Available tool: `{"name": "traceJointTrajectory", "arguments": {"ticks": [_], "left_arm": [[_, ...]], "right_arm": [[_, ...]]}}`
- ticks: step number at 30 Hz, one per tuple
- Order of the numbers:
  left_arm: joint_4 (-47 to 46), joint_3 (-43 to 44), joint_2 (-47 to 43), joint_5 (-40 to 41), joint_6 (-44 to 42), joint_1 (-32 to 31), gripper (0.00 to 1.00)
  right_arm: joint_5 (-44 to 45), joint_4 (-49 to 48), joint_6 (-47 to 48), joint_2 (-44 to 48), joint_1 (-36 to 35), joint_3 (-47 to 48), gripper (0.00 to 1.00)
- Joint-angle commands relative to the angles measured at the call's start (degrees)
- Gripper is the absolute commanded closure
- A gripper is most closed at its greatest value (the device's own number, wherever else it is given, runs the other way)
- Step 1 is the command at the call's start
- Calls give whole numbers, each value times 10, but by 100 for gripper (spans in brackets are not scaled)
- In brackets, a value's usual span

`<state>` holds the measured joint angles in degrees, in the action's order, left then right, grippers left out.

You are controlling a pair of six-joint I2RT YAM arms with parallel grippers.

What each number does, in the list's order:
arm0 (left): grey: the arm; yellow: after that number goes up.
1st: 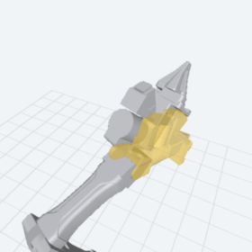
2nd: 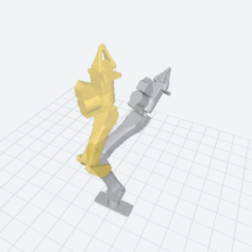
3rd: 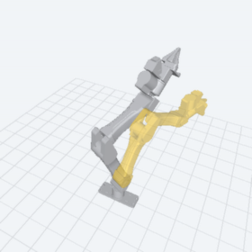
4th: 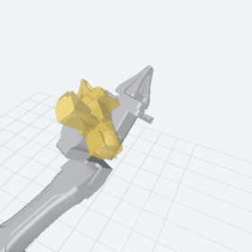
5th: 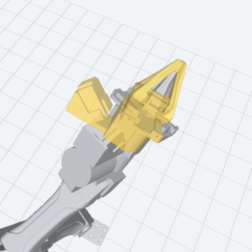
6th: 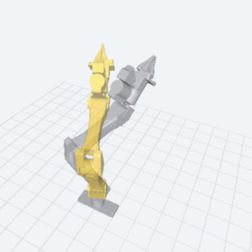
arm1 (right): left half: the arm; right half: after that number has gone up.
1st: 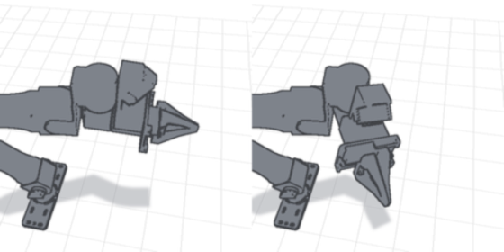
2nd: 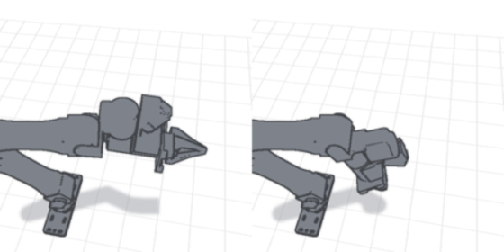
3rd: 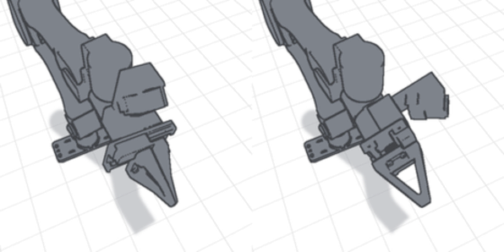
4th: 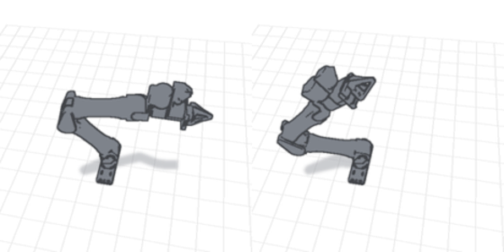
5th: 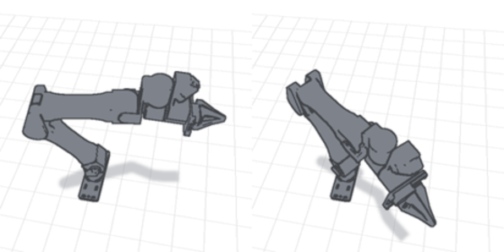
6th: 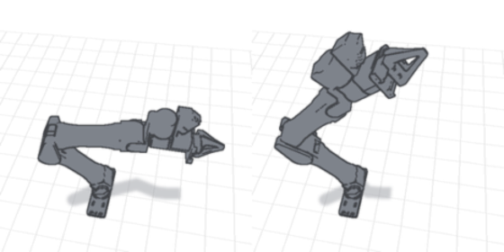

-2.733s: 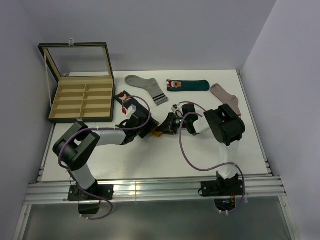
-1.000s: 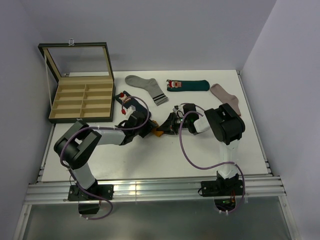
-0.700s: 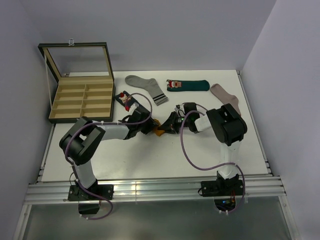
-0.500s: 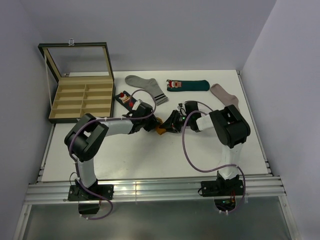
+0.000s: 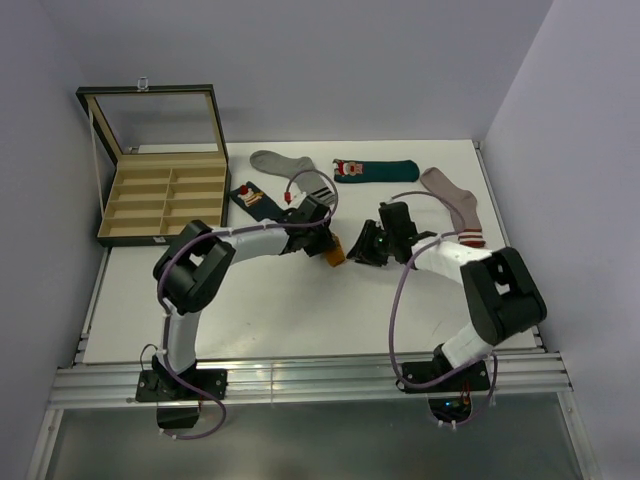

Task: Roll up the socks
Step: Roll the sock at the center of the board, then pick up the sock at the center of the board.

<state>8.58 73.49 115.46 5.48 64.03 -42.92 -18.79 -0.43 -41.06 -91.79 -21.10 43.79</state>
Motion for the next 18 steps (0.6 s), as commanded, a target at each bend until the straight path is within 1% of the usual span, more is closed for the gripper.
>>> {"name": "traceJointTrajectory", "arguments": {"ticks": [1,2,3,7,9,13,18], "left_arm": [[192,-16,71,50,-64,-9,58],[205,-2,78,52,-73,-12,57],[205,6,84,53,-80,-13,57],[245,44,103,71,-105,-20,54],[253,62,113,78,-116,-26,49],[278,89,131,84,-134,-44,43],[301,115,153,89,-144,-57,44]], "right_arm": [[108,110,59,71,-2,-28,60],[117,112,61,98,-2,-37,59],[119,111,62,98,-2,-41,60],[131,111,68,150,-2,-52,59],[133,115,74,159,-1,-51,59],[135,112,71,179,-1,-54,60],[136,109,67,195,-1,-58,60]]}}
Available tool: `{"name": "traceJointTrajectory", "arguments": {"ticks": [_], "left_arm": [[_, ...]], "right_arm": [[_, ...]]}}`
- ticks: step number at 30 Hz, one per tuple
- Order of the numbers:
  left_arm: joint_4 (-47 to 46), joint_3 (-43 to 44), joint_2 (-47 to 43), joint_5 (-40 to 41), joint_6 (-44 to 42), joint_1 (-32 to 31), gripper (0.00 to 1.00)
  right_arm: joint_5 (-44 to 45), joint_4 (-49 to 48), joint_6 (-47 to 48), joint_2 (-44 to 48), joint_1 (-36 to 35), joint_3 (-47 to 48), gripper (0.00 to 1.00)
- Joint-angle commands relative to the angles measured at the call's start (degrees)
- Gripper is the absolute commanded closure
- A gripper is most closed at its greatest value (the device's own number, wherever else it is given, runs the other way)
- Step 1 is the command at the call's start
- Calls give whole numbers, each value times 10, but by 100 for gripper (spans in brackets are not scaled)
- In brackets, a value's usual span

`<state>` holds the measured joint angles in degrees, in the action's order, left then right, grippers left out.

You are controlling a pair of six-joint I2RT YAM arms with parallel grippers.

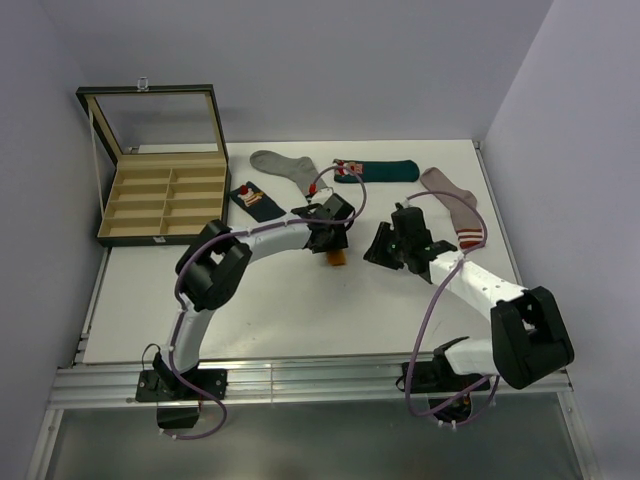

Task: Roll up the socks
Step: Pick up the sock at the center of the board.

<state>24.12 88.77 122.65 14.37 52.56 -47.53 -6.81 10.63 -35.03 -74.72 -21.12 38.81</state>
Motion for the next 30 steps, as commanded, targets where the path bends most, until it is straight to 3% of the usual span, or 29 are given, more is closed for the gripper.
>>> {"name": "traceJointTrajectory", "arguments": {"ticks": [1,6,10,21,30], "left_arm": [[147,-36,83,-2,-32,-12,47],[147,-36,88,-10,-35,-13,67],[132,-46,72,-9,-36,-13,99],[106,-23,-71,-11,-48,17,100],[84,-47,-195,-20,-25,160,100]], "right_arm": [[17,-1,5,29,-1,-8,60],[19,1,4,41,0,-10,60],[16,8,4,53,0,-11,61],[52,92,52,187,2,28,61],[91,152,89,290,4,80,51]]}}
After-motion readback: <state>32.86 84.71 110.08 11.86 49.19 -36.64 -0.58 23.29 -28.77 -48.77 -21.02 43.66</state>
